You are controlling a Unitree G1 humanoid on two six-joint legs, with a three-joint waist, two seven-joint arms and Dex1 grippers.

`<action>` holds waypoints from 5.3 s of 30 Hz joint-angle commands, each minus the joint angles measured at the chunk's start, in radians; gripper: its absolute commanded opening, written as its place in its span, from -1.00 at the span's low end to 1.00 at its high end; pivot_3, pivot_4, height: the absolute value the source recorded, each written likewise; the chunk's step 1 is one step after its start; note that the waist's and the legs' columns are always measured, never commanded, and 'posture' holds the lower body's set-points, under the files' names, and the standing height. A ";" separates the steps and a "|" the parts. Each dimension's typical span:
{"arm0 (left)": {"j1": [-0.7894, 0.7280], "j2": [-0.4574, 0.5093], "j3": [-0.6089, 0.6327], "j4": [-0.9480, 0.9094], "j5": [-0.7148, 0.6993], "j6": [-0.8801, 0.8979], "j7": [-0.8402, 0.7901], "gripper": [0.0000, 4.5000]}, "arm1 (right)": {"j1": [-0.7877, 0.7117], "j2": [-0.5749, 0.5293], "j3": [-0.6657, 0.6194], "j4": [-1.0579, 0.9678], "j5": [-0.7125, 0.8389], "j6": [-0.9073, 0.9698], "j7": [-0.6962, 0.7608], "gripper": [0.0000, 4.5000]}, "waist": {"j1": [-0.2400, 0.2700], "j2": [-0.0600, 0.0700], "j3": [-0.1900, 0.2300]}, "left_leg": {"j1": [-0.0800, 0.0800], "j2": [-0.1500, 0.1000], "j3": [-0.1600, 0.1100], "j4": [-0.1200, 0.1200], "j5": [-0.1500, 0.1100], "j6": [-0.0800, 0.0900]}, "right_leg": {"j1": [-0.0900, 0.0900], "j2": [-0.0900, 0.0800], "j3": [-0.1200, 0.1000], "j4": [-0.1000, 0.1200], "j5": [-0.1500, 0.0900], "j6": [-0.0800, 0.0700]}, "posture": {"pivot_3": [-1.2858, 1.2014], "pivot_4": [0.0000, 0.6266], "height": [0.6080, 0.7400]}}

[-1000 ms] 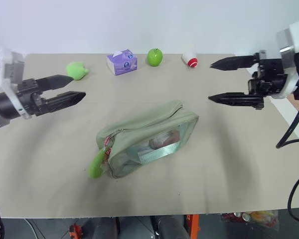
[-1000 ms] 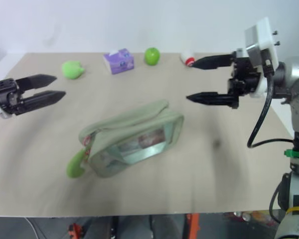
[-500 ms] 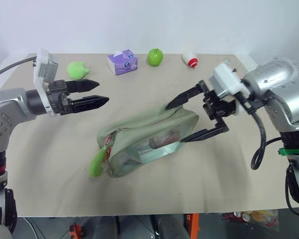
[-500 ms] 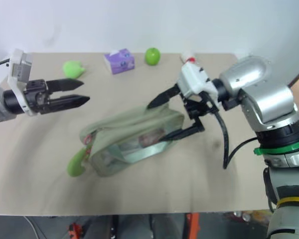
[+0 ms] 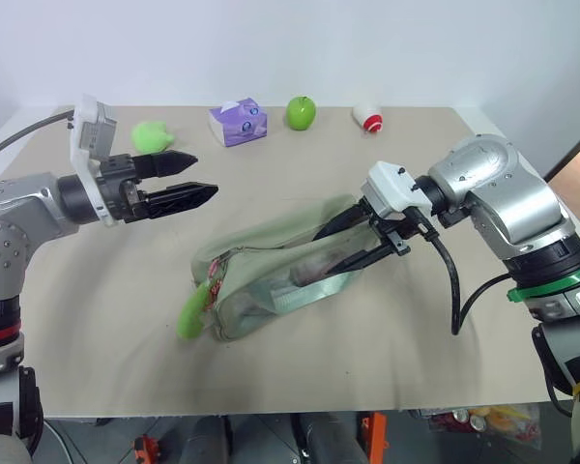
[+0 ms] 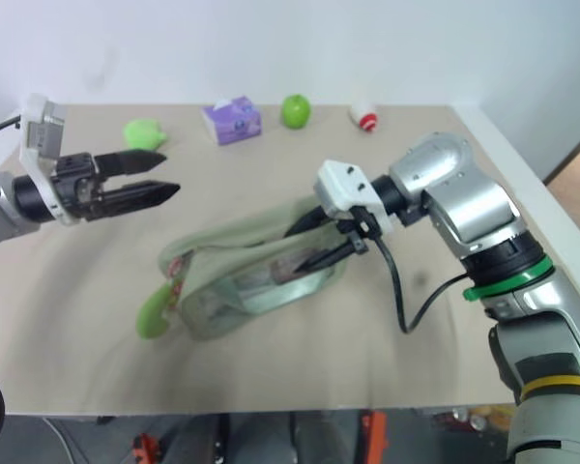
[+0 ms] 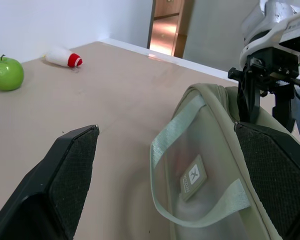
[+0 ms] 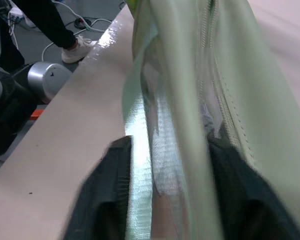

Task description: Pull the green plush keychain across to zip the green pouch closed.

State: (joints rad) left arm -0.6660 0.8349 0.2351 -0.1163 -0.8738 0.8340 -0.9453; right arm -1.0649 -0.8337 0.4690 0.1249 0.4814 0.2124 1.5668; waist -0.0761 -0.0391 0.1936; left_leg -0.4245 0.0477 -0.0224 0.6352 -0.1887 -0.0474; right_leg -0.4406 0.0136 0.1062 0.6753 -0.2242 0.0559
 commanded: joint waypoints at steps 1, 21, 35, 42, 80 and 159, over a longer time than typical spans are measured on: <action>0.002 0.003 0.042 -0.033 -0.016 -0.006 0.011 1.00 | -0.027 0.000 -0.019 0.011 -0.015 -0.025 0.048 -0.71 | 0.001 0.000 0.000 | 0.000 0.000 0.000 0.000 0.000 0.000 | 0.000 0.000 0.000 0.001 0.000 0.000 | 0.03 -0.52 1.00; 0.030 -0.015 0.076 -0.042 -0.032 -0.015 0.043 1.00 | -0.223 0.113 -0.126 0.199 -0.085 0.275 -0.126 -0.99 | -0.001 0.000 0.000 | 0.000 0.000 -0.004 0.002 0.002 0.001 | -0.001 0.002 -0.002 0.006 0.000 -0.002 | 0.03 -0.52 1.00; 0.034 0.005 0.113 -0.035 -0.049 -0.009 0.040 1.00 | -0.156 0.034 -0.143 0.083 -0.208 0.276 -0.042 -0.99 | -0.001 0.001 0.000 | -0.002 -0.001 -0.006 0.001 0.002 0.001 | -0.002 0.001 -0.003 0.006 -0.002 -0.002 | 0.03 -0.52 1.00; 0.114 0.087 0.143 -0.040 -0.042 -0.024 -0.054 1.00 | -0.122 0.043 -0.151 0.035 -0.203 0.302 -0.052 -0.99 | -0.007 0.001 0.000 | 0.000 0.000 -0.006 0.000 0.002 0.001 | -0.001 0.002 -0.004 0.006 -0.002 -0.003 | 0.03 -0.52 1.00; 0.174 0.113 0.085 -0.005 -0.022 -0.010 -0.128 1.00 | 0.046 -0.162 -0.454 0.140 -0.024 0.281 0.008 0.34 | -0.001 0.001 0.001 | 0.001 0.000 -0.005 0.000 0.002 0.001 | -0.001 0.002 -0.003 0.006 -0.004 -0.006 | 0.03 -0.52 1.00; -0.095 -0.250 -0.100 0.407 0.267 -0.010 0.089 0.67 | 0.338 -0.095 -0.501 -0.026 -0.045 0.366 -0.200 -1.00 | -0.005 0.002 0.001 | 0.001 -0.001 -0.005 0.001 0.002 0.002 | 0.001 0.003 -0.001 0.006 0.000 -0.001 | 0.03 -0.52 1.00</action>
State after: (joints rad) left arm -0.7273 0.5807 0.1216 0.3003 -0.6044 0.8310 -0.8413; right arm -0.7186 -0.9112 0.0091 0.1386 0.4098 0.5813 1.3688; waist -0.0811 -0.0375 0.1945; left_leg -0.4232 0.0468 -0.0275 0.6367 -0.1863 -0.0458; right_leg -0.4397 0.0163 0.1055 0.6816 -0.2237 0.0551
